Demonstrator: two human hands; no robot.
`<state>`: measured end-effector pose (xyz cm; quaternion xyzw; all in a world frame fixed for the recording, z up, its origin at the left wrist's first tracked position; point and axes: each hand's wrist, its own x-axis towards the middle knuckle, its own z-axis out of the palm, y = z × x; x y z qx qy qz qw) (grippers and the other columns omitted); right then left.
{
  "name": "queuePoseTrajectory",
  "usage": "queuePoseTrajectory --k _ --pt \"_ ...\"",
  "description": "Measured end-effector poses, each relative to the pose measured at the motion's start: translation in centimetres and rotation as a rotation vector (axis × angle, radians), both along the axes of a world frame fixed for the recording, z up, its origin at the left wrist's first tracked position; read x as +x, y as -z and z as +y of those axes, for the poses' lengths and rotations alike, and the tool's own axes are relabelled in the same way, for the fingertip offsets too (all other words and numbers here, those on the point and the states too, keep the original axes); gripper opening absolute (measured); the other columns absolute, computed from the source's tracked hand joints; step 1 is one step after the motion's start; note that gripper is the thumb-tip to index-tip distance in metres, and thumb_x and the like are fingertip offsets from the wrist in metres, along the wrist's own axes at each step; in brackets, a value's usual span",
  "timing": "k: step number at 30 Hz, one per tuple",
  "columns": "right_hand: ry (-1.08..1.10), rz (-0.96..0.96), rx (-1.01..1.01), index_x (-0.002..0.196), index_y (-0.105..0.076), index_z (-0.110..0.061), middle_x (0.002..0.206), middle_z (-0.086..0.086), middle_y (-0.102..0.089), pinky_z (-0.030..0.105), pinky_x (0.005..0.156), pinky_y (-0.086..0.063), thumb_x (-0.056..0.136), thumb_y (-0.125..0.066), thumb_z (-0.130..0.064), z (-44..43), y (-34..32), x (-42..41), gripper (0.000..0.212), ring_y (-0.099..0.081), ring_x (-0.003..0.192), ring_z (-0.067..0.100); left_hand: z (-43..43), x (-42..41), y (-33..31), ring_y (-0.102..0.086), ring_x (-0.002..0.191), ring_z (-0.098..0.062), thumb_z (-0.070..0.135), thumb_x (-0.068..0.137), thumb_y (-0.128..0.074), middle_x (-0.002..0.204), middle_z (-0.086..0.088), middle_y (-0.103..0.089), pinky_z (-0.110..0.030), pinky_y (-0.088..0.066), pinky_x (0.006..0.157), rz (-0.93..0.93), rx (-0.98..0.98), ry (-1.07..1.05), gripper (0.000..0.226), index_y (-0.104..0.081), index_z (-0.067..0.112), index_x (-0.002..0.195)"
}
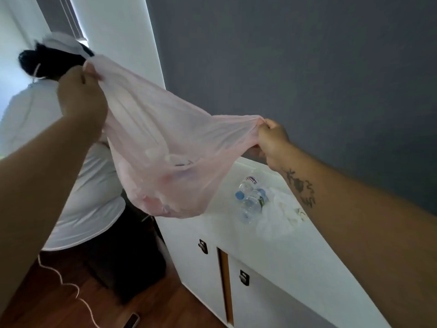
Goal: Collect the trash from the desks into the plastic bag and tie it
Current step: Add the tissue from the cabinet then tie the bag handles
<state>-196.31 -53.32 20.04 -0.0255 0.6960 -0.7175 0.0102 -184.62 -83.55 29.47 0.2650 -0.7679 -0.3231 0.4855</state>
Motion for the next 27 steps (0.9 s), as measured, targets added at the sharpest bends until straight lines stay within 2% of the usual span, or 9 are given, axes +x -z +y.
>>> queuePoseTrajectory --k 4,6,9,13,17,19,21,24,27 --pt "0.001 -0.058 0.101 0.113 -0.060 -0.025 0.083 -0.006 -0.063 0.035 0.065 -0.060 0.100 -0.035 -0.023 -0.7 1.7 -4.5 0.028 -0.064 0.065 0.014 -0.2 -2.8 4.5 -0.060 0.101 -0.025 0.053 0.096 -0.033 0.104 -0.007 -0.068 -0.030 -0.043 0.088 0.040 -0.016 0.015 0.047 -0.071 0.024 0.098" --pt "-0.010 -0.101 0.150 0.122 -0.057 -0.029 0.082 -0.008 -0.063 0.038 0.073 -0.059 0.099 -0.036 -0.023 -0.2 3.3 -6.4 0.032 -0.067 0.066 0.015 0.8 -3.9 7.5 -0.060 0.093 -0.022 0.057 0.095 -0.033 0.095 -0.003 -0.066 -0.034 -0.047 0.086 0.078 0.051 0.006 0.048 -0.069 0.026 0.102" --pt "-0.040 -0.155 0.227 0.129 -0.056 -0.026 0.093 -0.001 -0.068 0.037 0.075 -0.058 0.098 -0.037 -0.023 0.9 5.6 -8.5 0.036 -0.068 0.082 0.023 2.9 -4.9 11.6 -0.055 0.083 -0.013 0.062 0.095 -0.032 0.088 0.005 -0.060 -0.028 -0.039 0.073 0.062 0.074 0.017 0.046 -0.067 0.032 0.100" --pt "-0.080 -0.165 0.273 0.125 -0.058 -0.026 0.101 0.001 -0.068 0.039 0.080 -0.057 0.096 -0.039 -0.025 2.6 7.5 -10.5 0.035 -0.066 0.087 0.022 5.9 -5.6 13.8 -0.054 0.080 -0.009 0.056 0.098 -0.035 0.084 0.009 -0.060 -0.027 -0.039 0.074 0.028 0.034 0.064 0.041 -0.067 0.031 0.100" --pt "-0.316 -0.040 0.326 0.108 -0.060 -0.031 0.116 0.000 -0.064 0.038 0.084 -0.052 0.093 -0.053 -0.048 5.9 10.7 -11.1 0.023 -0.061 0.096 0.012 8.8 -5.9 14.8 -0.049 0.076 -0.001 0.052 0.100 -0.035 0.086 0.006 -0.060 -0.017 -0.036 0.070 -0.005 0.042 0.043 0.043 -0.068 0.025 0.102" --pt "-0.490 -0.026 0.470 0.138 -0.043 -0.038 0.143 -0.001 -0.047 0.042 0.103 -0.041 0.072 -0.067 -0.069 8.4 13.4 -11.2 0.077 -0.048 0.125 0.015 10.1 -6.1 15.4 -0.049 0.078 0.002 0.050 0.101 -0.034 0.090 0.008 -0.060 -0.015 -0.036 0.070 -0.030 0.040 0.025 0.043 -0.067 0.023 0.104" --pt "-0.601 -0.065 0.861 0.148 -0.004 -0.051 0.161 -0.004 -0.012 0.053 0.114 -0.026 0.042 -0.068 -0.088 10.9 16.1 -11.3 0.129 -0.016 0.146 0.026 11.4 -6.1 15.9 -0.048 0.081 0.003 0.049 0.101 -0.033 0.094 0.009 -0.061 -0.015 -0.035 0.069 -0.044 0.035 0.012 0.044 -0.067 0.022 0.104" --pt "-0.704 -0.016 1.293 0.141 0.023 -0.053 0.161 -0.004 0.020 0.058 0.117 -0.003 0.022 -0.056 -0.097 13.4 20.3 -10.8 0.150 0.017 0.147 0.030 13.4 -5.8 16.7 -0.048 0.081 0.003 0.048 0.102 -0.034 0.094 0.009 -0.062 -0.017 -0.032 0.068 -0.064 0.026 -0.003 0.043 -0.067 0.022 0.104" --pt "-0.691 0.111 1.417 0.139 0.027 -0.052 0.159 -0.003 0.027 0.065 0.113 0.002 0.020 -0.046 -0.102 13.3 23.0 -10.3 0.149 0.022 0.145 0.036 14.7 -5.8 17.5 -0.048 0.078 0.003 0.046 0.103 -0.035 0.091 0.007 -0.062 -0.010 -0.034 0.062 -0.069 0.030 -0.007 0.040 -0.067 0.021 0.104"
